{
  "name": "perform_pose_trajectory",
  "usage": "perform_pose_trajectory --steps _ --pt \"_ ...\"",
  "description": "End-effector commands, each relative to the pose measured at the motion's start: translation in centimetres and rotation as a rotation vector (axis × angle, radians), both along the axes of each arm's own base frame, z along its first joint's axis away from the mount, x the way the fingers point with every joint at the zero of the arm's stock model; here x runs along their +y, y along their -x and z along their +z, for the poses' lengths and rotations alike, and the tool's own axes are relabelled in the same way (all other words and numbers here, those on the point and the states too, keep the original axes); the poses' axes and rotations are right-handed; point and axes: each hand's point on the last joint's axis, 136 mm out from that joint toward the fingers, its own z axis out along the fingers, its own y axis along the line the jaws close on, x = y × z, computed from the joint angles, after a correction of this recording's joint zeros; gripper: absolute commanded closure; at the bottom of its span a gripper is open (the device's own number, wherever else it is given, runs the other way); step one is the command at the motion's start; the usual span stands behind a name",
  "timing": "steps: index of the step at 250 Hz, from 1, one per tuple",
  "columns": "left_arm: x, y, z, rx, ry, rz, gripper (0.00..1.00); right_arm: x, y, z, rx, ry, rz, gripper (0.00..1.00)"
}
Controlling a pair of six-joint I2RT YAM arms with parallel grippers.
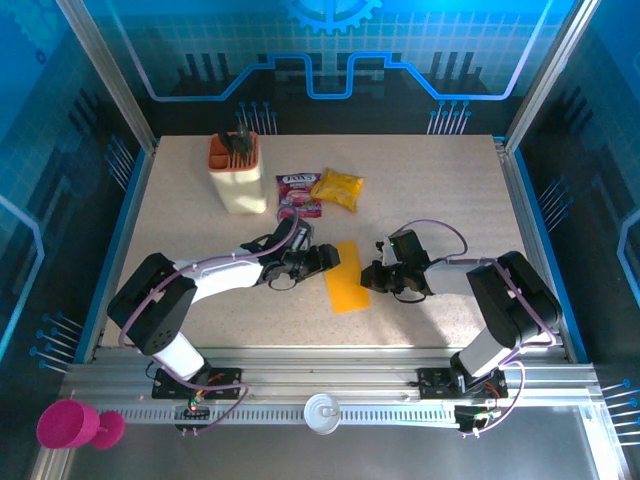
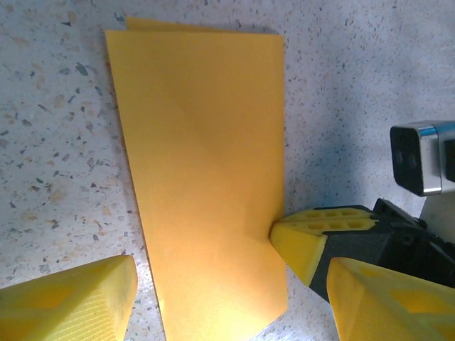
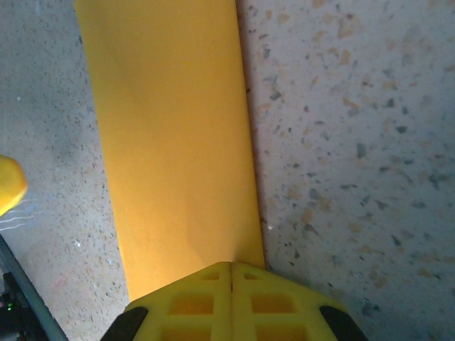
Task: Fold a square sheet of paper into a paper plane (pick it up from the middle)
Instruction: Third fold the triangle at the center of the table.
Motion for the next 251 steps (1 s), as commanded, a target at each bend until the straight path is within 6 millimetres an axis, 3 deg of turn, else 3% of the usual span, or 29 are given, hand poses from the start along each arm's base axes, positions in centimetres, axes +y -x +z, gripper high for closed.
perform_pose_trajectory --steps 1,180,251 --pt "-0.8 1.0 -0.7 0.036 -0.002 -0.043 0.28 -1.0 1.1 -2.0 0.054 0.024 -0.020 1.00" --pt "-2.3 -0.2 -2.6 0.040 -0.058 -0.048 0.29 -1.8 1.6 -2.9 0.075 0.030 -0.034 1.00" --pt "-1.0 -0.2 -2.9 0.019 -0.114 0.003 0.29 -1.9 1.7 -3.0 0.077 0.029 -0.035 1.00"
